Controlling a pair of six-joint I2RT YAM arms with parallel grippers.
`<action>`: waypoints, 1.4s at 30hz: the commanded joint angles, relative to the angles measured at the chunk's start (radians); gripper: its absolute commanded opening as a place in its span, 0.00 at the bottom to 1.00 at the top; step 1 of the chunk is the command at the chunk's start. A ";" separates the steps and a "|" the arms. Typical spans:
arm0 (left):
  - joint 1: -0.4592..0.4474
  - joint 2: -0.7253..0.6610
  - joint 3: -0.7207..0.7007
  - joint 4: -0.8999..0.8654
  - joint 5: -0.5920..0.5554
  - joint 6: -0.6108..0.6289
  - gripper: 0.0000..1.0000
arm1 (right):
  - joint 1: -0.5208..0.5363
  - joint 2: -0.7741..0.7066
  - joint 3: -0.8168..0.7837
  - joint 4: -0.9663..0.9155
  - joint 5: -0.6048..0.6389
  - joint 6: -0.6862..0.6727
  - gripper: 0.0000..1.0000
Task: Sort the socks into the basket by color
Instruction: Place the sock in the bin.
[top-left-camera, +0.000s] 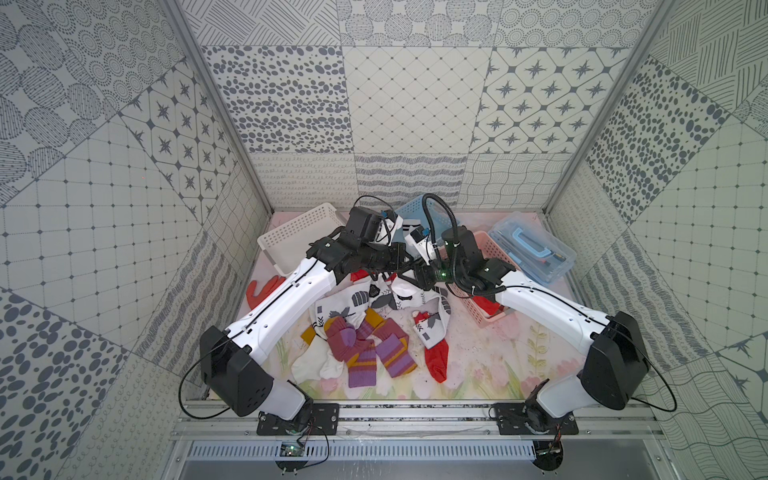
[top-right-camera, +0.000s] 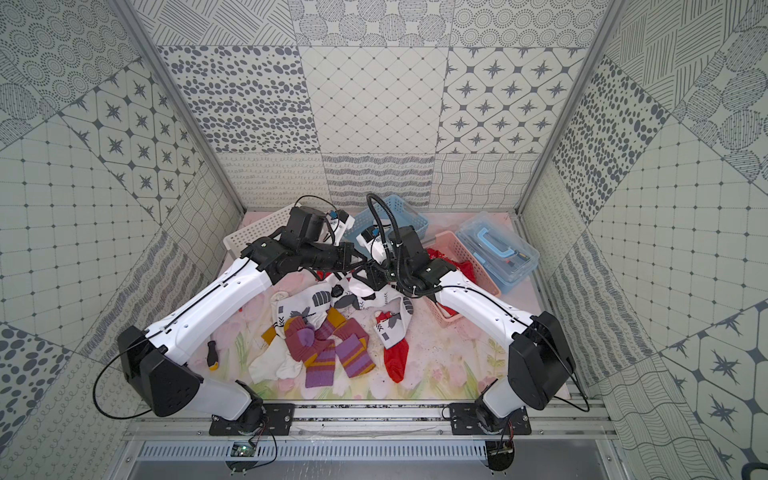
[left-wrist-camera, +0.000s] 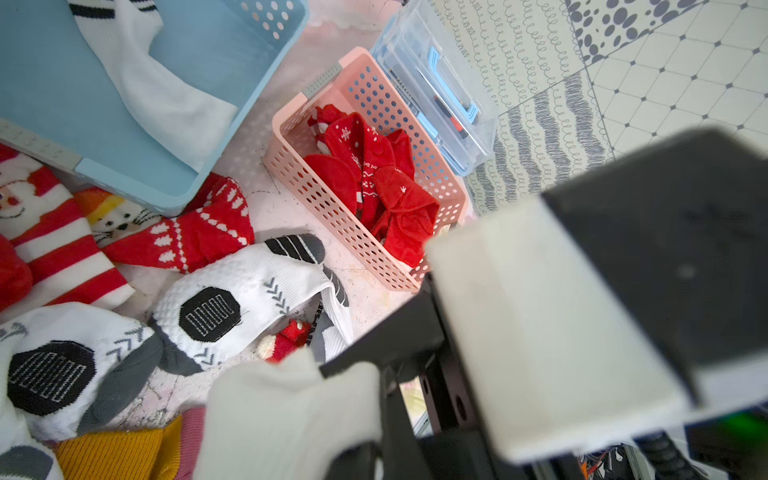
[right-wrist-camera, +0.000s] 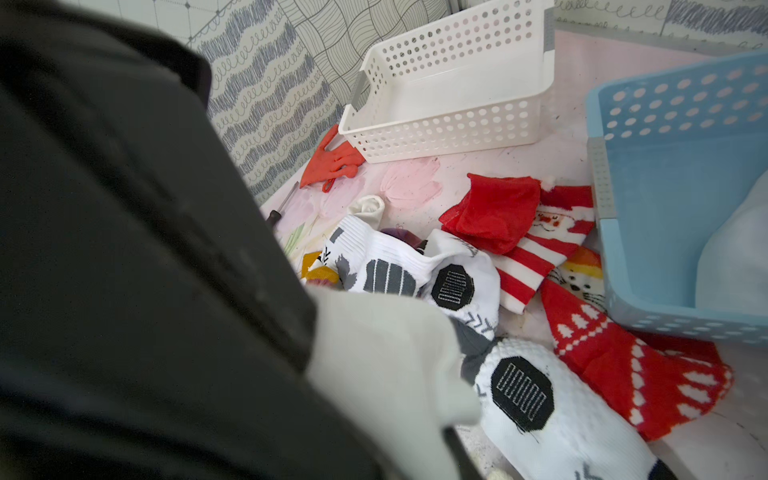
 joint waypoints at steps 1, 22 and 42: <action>0.005 -0.019 -0.009 0.045 0.070 -0.026 0.00 | 0.000 0.010 0.038 0.104 -0.001 0.026 0.00; 0.047 -0.021 -0.040 -0.006 -0.089 -0.067 0.56 | -0.028 0.056 0.162 -0.069 0.107 0.048 0.00; 0.126 -0.054 -0.097 -0.099 -0.192 -0.068 0.70 | -0.236 0.551 0.874 -0.435 0.162 0.059 0.00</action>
